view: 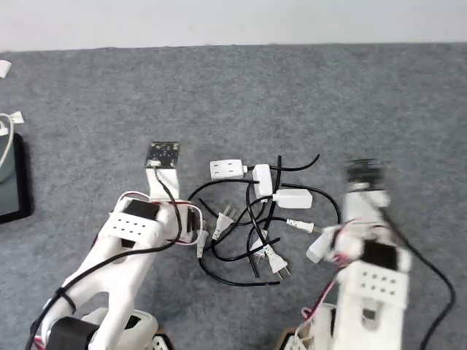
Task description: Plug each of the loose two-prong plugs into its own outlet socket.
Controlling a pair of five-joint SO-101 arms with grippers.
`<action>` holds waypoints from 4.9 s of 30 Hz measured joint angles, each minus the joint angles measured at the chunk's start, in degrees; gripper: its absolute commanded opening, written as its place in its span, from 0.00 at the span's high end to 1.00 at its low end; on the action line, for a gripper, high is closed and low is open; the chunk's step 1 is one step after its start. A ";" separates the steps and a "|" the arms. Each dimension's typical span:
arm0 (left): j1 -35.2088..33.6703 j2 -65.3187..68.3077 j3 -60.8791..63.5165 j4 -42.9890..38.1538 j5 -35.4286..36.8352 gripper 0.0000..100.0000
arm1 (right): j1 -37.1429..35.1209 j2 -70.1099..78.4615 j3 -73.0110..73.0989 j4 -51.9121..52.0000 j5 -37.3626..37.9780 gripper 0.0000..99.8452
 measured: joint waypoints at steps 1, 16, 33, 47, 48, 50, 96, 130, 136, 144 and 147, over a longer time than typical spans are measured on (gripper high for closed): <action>-0.88 0.09 0.00 0.00 0.35 0.98 | -3.52 -2.02 1.05 0.53 0.97 0.99; -3.25 0.00 0.70 -0.53 0.53 0.98 | -34.55 -8.18 7.38 -2.64 -7.56 0.90; -3.25 0.00 0.70 -0.70 0.53 0.98 | -35.69 -8.18 10.37 -5.45 -8.00 0.89; -3.25 0.00 0.70 -0.70 0.53 0.98 | -36.04 2.73 10.37 -8.09 -6.68 0.90; -3.25 0.00 0.70 -0.70 0.53 0.98 | -37.19 2.73 10.37 -8.35 -6.68 0.90; -3.25 0.00 0.97 -0.70 0.53 0.98 | -37.71 3.08 10.37 -9.41 -6.68 0.90; -3.25 0.00 0.97 -0.79 0.53 0.98 | -37.36 17.58 3.52 -12.48 -4.57 0.99; -3.52 -37.36 18.64 3.16 -16.53 0.75 | -32.79 0.70 -3.08 -19.87 -21.45 0.99; -4.04 -40.79 19.60 4.40 -16.53 0.75 | -39.56 7.30 -3.08 -27.43 -25.58 0.99; -4.04 -41.14 19.60 4.40 -16.53 0.77 | -43.16 21.80 -14.51 -30.51 -29.80 0.99; -4.40 -41.14 19.60 4.40 -16.53 0.86 | -45.63 23.74 -19.78 -24.79 -29.63 0.99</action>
